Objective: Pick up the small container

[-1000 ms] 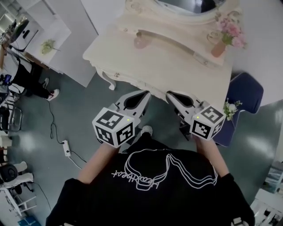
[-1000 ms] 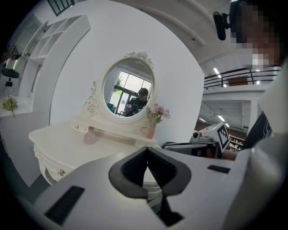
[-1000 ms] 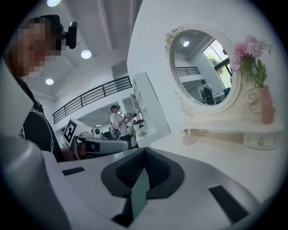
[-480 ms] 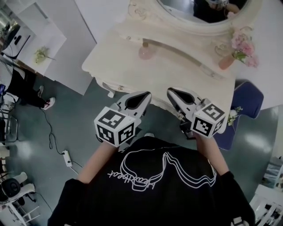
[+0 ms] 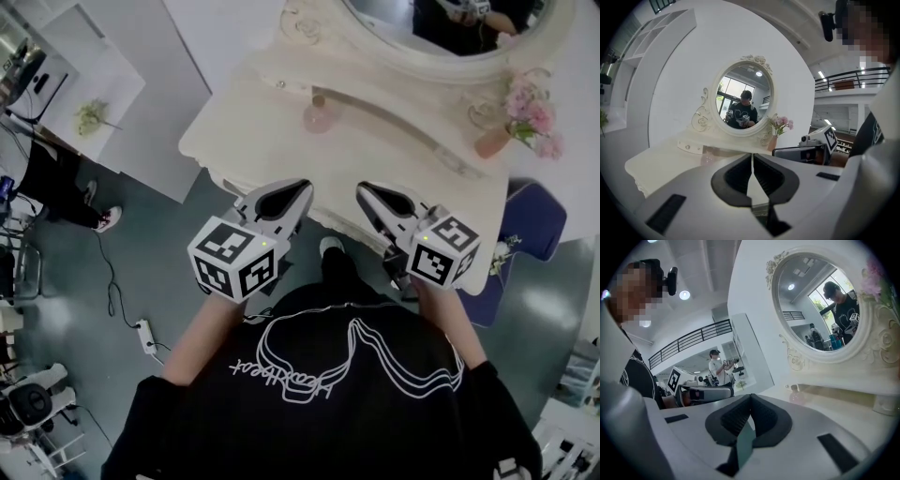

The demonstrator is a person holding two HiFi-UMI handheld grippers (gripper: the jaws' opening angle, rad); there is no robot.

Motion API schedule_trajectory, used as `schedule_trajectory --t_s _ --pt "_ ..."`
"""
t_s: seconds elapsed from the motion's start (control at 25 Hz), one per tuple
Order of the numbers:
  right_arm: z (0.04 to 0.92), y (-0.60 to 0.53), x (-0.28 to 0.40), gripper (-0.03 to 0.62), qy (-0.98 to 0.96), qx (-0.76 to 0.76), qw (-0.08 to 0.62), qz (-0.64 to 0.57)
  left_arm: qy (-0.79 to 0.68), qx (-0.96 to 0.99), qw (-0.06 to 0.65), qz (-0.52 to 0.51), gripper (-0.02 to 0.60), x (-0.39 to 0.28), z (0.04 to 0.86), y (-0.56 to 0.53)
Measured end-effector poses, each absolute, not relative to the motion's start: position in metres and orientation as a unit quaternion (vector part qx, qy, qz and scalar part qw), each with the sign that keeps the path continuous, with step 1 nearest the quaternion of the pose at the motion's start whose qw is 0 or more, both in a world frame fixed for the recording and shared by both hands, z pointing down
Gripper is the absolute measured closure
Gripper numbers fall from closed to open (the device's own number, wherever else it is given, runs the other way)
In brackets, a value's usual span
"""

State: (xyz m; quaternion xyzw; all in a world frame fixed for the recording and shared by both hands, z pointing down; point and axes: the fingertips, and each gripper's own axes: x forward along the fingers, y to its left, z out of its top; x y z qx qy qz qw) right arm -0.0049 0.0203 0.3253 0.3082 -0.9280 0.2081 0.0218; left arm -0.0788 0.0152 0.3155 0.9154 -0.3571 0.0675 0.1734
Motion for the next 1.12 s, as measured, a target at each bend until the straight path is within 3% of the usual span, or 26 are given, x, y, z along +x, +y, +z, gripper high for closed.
schedule_trajectory --t_s 0.16,0.68,1.12 --pt "0.330 -0.002 -0.004 0.587 -0.930 0.300 0.021 0.213 -0.368 0.911 0.173 0.070 0.568 -0.081 0.319 -0.007" --pt "0.354 -0.092 0.012 0.587 -0.924 0.290 0.037 0.247 -0.392 0.894 0.201 0.083 0.448 -0.073 0.343 -0.118" --pt "0.383 -0.136 0.034 0.588 -0.909 0.307 0.053 0.276 -0.401 0.892 0.161 0.135 0.340 -0.063 0.385 -0.193"
